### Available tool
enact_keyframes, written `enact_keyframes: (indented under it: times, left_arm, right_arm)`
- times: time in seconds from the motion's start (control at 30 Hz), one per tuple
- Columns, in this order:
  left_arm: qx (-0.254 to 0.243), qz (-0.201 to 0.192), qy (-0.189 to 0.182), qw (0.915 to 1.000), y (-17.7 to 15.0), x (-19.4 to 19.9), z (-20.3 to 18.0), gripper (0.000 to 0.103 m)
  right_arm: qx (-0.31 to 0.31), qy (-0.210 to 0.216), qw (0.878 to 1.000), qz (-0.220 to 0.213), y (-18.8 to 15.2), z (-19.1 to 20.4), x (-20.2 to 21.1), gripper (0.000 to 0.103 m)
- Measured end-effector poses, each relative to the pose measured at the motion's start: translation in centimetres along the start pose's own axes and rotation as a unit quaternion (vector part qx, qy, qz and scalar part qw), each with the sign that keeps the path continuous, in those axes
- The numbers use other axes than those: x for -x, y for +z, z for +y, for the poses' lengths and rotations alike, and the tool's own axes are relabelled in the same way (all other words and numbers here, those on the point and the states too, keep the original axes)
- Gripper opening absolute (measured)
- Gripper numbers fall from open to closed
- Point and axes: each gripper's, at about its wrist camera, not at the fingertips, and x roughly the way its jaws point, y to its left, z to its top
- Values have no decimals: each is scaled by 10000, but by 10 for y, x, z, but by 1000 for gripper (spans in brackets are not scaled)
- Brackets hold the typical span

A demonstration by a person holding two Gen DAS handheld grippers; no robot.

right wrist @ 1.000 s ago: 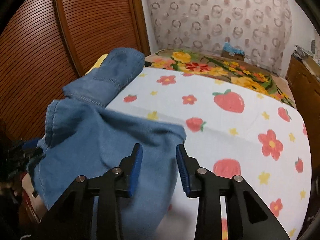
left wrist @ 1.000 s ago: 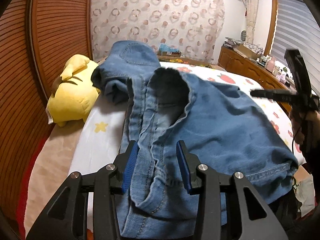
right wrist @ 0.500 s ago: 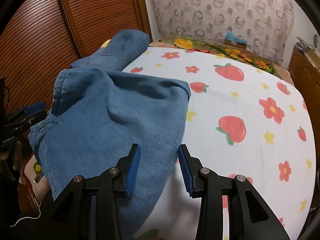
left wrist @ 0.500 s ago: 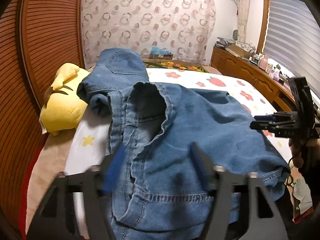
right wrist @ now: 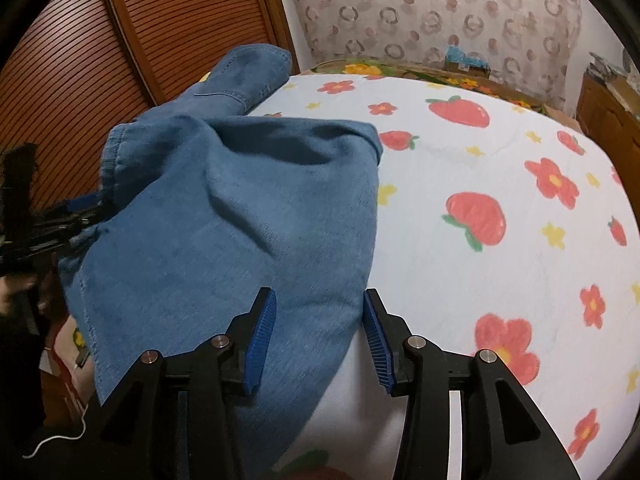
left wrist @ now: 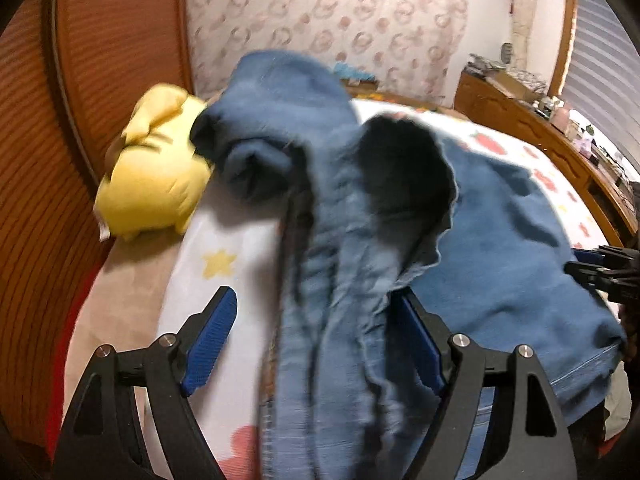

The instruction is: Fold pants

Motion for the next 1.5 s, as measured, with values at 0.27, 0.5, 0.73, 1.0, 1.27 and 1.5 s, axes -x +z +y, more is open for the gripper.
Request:
enact_keyframes:
  times: [0.27,0.5,0.73,1.0,1.27,1.5]
  left_arm:
    - [77,-98,-33,9999,-11,4,-1,81]
    - [-6,-500,-40,9987,-19,41,-15,81]
    - [-378,-681,-478,9958,-28,69,-56,81]
    - [-635,-335,-795,9942,-44,52,-88,81]
    - [-716,-262,-560,9955,-57,43,-85,81]
    - [-354,-535,-522,9966,-47,69,-53,81]
  right_arm:
    - [-151,175,9997,19,-9,3,5,46]
    - [-253,291,9992,84,-22,8,18,46]
    - [-466,441,9979,78,-30,6,19,46]
    - [-442,755,9962,48,-27,11,22,9]
    - [-50,972,9942,-459,-1,37,54,6]
    - [567,1189,9886,-734,37,85,64,6]
